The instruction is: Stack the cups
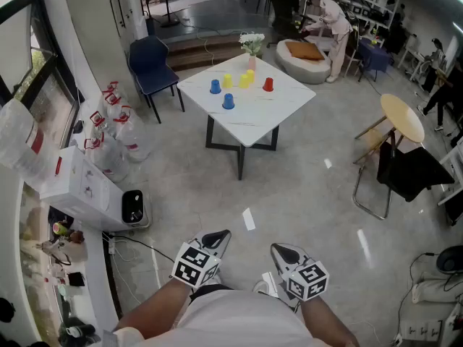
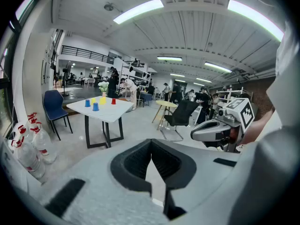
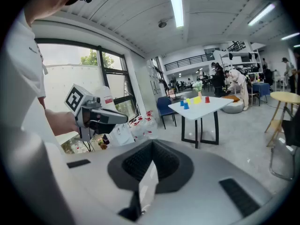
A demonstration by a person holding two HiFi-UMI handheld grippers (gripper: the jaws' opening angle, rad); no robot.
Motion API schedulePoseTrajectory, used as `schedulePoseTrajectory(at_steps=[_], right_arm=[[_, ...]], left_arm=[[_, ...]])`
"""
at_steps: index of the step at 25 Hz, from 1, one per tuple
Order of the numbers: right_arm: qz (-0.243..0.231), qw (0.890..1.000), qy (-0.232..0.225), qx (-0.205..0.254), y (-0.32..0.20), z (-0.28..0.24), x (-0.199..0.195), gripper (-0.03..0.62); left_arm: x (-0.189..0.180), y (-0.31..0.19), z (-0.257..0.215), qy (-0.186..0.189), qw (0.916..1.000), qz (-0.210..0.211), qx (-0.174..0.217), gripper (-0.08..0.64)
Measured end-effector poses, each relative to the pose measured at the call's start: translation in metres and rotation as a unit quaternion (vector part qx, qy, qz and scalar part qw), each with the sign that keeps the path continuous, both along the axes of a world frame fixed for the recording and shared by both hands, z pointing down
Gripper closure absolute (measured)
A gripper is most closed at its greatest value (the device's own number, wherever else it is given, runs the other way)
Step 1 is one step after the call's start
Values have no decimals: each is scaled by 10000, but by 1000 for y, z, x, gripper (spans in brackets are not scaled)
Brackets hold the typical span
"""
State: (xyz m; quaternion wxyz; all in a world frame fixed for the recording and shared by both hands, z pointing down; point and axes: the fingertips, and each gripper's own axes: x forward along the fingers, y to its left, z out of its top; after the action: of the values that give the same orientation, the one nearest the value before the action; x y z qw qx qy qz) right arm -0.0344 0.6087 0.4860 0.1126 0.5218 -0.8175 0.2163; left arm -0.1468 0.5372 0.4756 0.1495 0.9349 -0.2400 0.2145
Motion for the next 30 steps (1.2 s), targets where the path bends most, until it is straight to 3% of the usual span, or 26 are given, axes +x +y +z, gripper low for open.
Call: schedulePoseTrajectory(at_steps=[14,21,30], right_arm=[[-64,10000,-57,10,-8,-2,-6,588],[-287,9995,-59,-121,-11,2,-27,586],[143,9997,-171,-136,-40,3,-55,586]], left_arm=[[-5,-7,-2,10,10000,3,26,551],[-17,-14,6,178,9991,-137,-369,551],[-61,-36,13,81,9994,-46,-333,551]])
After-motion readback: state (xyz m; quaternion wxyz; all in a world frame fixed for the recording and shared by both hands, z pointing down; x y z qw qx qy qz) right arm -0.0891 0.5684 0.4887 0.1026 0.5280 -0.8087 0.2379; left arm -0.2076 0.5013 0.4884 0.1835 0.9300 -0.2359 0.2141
